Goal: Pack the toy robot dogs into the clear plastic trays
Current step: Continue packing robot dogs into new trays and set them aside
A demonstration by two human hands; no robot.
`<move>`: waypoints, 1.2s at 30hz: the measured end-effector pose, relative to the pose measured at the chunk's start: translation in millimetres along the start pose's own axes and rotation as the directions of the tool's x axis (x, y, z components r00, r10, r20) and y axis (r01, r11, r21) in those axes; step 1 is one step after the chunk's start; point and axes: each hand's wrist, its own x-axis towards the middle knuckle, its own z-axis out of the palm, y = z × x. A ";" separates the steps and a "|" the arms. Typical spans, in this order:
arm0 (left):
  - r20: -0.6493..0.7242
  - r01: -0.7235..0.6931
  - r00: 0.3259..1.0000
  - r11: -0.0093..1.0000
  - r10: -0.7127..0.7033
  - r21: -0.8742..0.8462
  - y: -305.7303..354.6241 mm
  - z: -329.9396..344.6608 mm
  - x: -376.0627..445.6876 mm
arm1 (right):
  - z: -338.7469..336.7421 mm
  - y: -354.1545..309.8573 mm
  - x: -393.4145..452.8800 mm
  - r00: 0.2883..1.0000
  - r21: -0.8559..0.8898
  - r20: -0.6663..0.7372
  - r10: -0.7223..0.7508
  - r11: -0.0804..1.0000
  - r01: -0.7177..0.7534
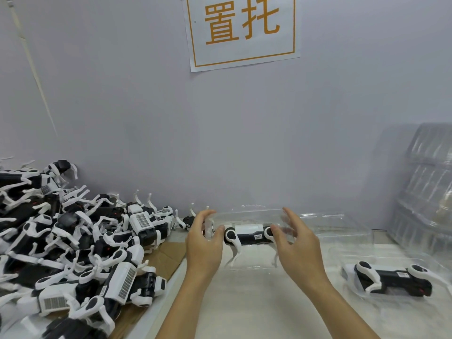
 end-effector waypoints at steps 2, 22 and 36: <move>-0.009 -0.013 1.000 1.000 0.013 -0.008 0.3 0.3 0.0 | 0.1 -0.5 -0.2 1.000 0.021 -0.006 -0.001 1.000 0.002; 0.342 -0.059 0.937 0.927 -0.076 0.371 5.5 -8.5 0.8 | -4.8 9.1 1.1 0.935 -0.298 0.199 0.295 0.927 -0.229; 0.750 -0.318 0.582 0.761 -0.313 0.565 29.5 -7.0 -8.2 | -5.2 10.9 0.2 0.933 -0.280 0.191 0.304 0.928 -0.245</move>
